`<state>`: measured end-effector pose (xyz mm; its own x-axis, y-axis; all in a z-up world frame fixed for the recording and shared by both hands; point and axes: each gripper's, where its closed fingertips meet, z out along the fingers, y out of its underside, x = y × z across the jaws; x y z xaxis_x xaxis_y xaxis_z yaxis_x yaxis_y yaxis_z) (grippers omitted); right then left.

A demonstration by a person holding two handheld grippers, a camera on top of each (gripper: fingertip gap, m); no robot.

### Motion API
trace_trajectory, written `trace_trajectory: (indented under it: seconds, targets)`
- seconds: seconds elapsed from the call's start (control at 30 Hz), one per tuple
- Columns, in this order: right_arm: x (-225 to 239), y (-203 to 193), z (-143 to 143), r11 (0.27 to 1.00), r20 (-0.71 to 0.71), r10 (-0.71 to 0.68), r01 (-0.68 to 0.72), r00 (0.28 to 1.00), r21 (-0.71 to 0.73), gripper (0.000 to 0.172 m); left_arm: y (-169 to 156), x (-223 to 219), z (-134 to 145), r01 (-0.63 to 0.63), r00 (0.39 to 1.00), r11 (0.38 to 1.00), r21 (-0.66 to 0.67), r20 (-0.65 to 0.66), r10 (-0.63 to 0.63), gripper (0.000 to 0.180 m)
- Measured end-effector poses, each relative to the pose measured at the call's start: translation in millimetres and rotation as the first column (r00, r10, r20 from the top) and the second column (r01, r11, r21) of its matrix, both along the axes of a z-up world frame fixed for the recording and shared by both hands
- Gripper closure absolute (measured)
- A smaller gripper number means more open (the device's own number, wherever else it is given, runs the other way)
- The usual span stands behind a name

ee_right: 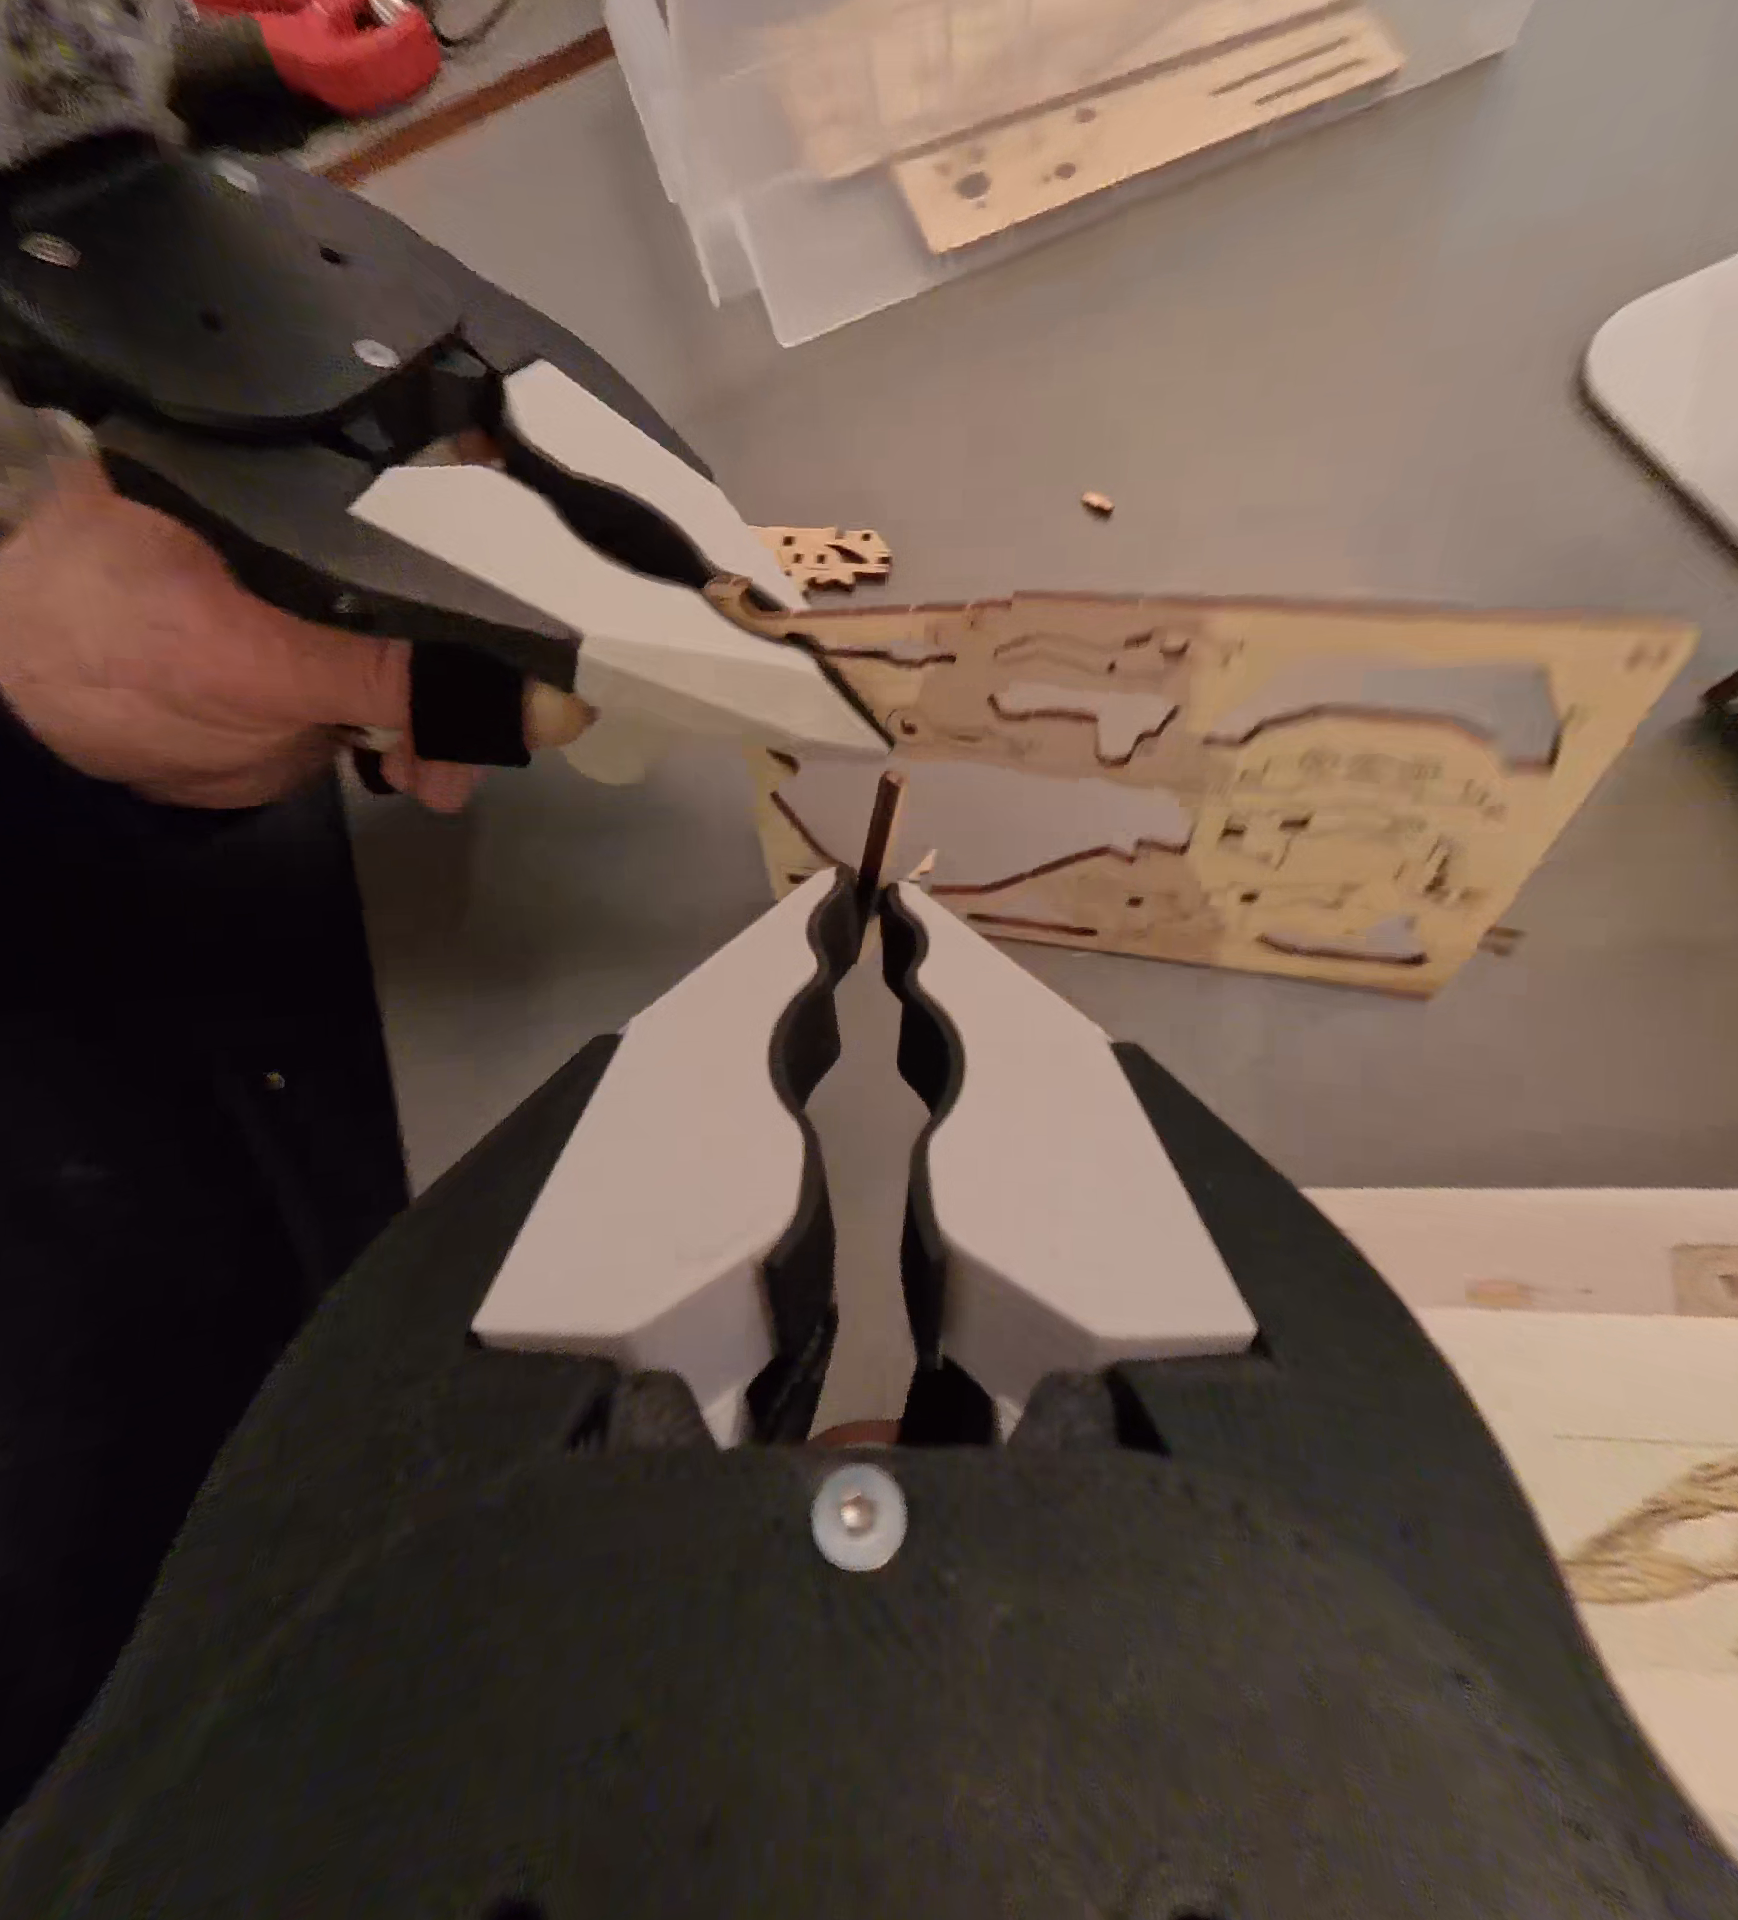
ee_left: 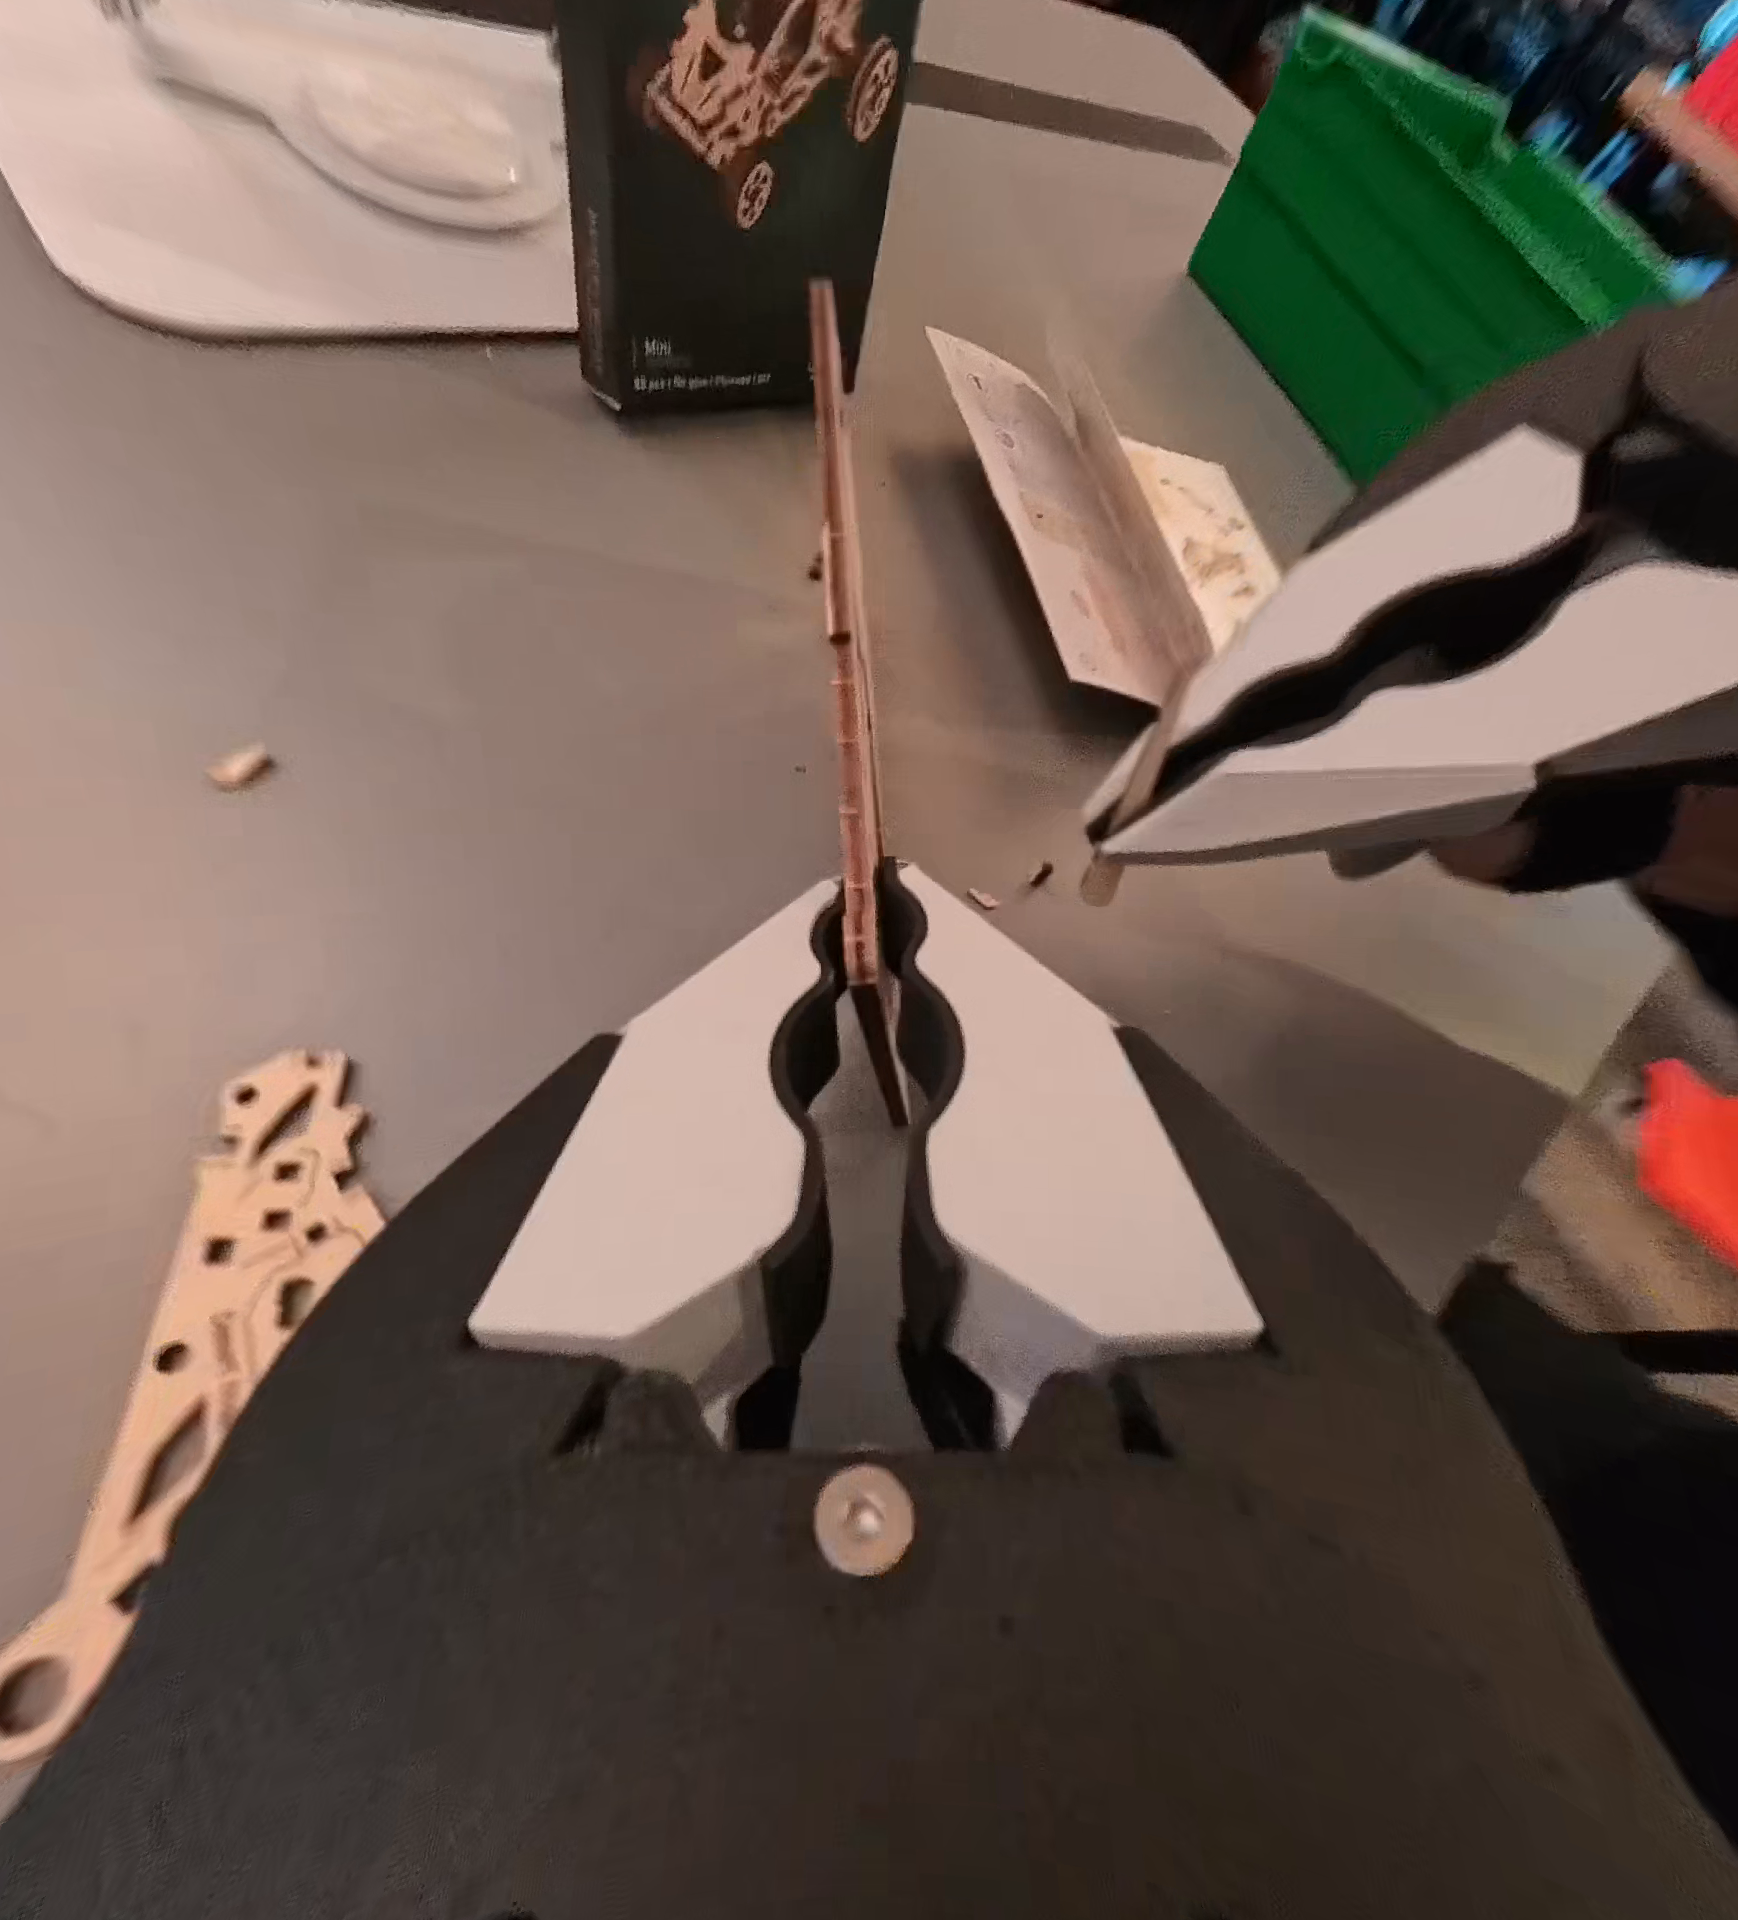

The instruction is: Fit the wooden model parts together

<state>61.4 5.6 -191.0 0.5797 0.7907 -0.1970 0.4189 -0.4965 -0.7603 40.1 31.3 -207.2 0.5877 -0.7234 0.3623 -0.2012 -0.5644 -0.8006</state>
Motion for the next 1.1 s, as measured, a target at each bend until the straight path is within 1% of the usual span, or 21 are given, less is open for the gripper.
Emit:
trace_trajectory:
  seconds: [0.03,0.1,0.17,0.2,0.3,0.37,0.43,0.47,0.53,0.57,0.63,0.67,0.7,0.73,0.8,0.87,0.93,1.1]
  targets:
    - [1,-2,-1,1.000,-0.031,-0.008,0.007,0.999,-0.026,0.170,0,-2,-1,-0.009,0.999,0.999,-0.052,0.048,0.011,0.179]
    - [2,-4,-1,0.999,-0.084,-0.018,0.014,0.996,-0.045,0.170,2,-10,-3,-0.030,0.995,0.995,-0.092,0.096,0.039,0.179]
    - [-4,-8,3,0.997,-0.171,-0.015,0.002,0.985,-0.076,0.170,0,-11,-3,-0.018,0.995,0.995,-0.097,0.098,0.027,0.179]
    - [-5,-10,1,0.997,-0.176,-0.016,0.001,0.984,-0.083,0.170,-1,-11,-3,-0.011,0.994,0.994,-0.112,0.105,0.023,0.179]
    - [9,-18,-24,0.998,0.011,-0.008,0.009,1.000,-0.070,0.170,-1,-13,-2,-0.003,0.991,0.991,-0.133,0.135,0.021,0.179]
    - [14,-31,-40,0.988,0.036,0.015,-0.009,0.999,-0.152,0.170,-1,-13,-3,0.013,0.987,0.989,-0.149,0.158,0.011,0.179]
    - [20,-37,-51,0.988,0.085,0.019,-0.006,0.996,-0.152,0.169,0,-13,-4,0.017,0.983,0.985,-0.174,0.182,0.015,0.179]
    - [22,-38,-50,0.990,0.085,0.016,-0.003,0.996,-0.143,0.163,0,-13,-4,0.021,0.982,0.985,-0.173,0.190,0.012,0.178]
    - [21,-31,-38,0.994,0.029,-0.030,0.033,0.999,-0.103,0.143,1,-13,2,0.025,0.976,0.989,-0.144,0.219,0.007,0.179]
    - [20,-28,-34,0.995,0.011,-0.043,0.044,0.999,-0.094,0.138,0,-11,5,0.037,0.970,0.988,-0.147,0.243,-0.001,0.179]
    - [23,-22,-35,0.996,0.058,-0.057,0.061,0.997,-0.063,0.128,2,-11,12,0.036,0.958,0.989,-0.145,0.288,0.008,0.179]
    - [19,-17,-27,0.996,0.009,-0.074,0.075,0.997,-0.039,0.128,2,-10,17,0.044,0.950,0.989,-0.140,0.312,0.002,0.179]
    - [13,-14,-16,0.994,-0.085,-0.098,0.094,0.992,-0.049,0.128,2,-10,20,0.054,0.941,0.988,-0.144,0.338,-0.002,0.179]
    - [8,-8,-4,0.990,-0.195,-0.136,0.123,0.971,-0.075,0.130,3,-10,24,0.051,0.931,0.987,-0.151,0.366,0.008,0.179]
    - [2,5,15,0.975,-0.371,-0.212,0.174,0.904,-0.135,0.134,2,-7,34,0.066,0.899,0.985,-0.158,0.438,0.010,0.179]
    - [-3,16,26,0.964,-0.490,-0.260,0.196,0.832,-0.179,0.137,1,-5,46,0.071,0.860,0.985,-0.154,0.510,0.018,0.179]
    - [-14,18,32,0.965,-0.560,-0.249,0.151,0.790,-0.217,0.146,-3,0,52,0.084,0.849,0.989,-0.126,0.528,-0.005,0.179]
    - [-21,26,47,0.967,-0.651,-0.249,0.149,0.717,-0.205,0.157,-6,5,61,0.060,0.832,0.995,-0.083,0.554,-0.004,0.179]
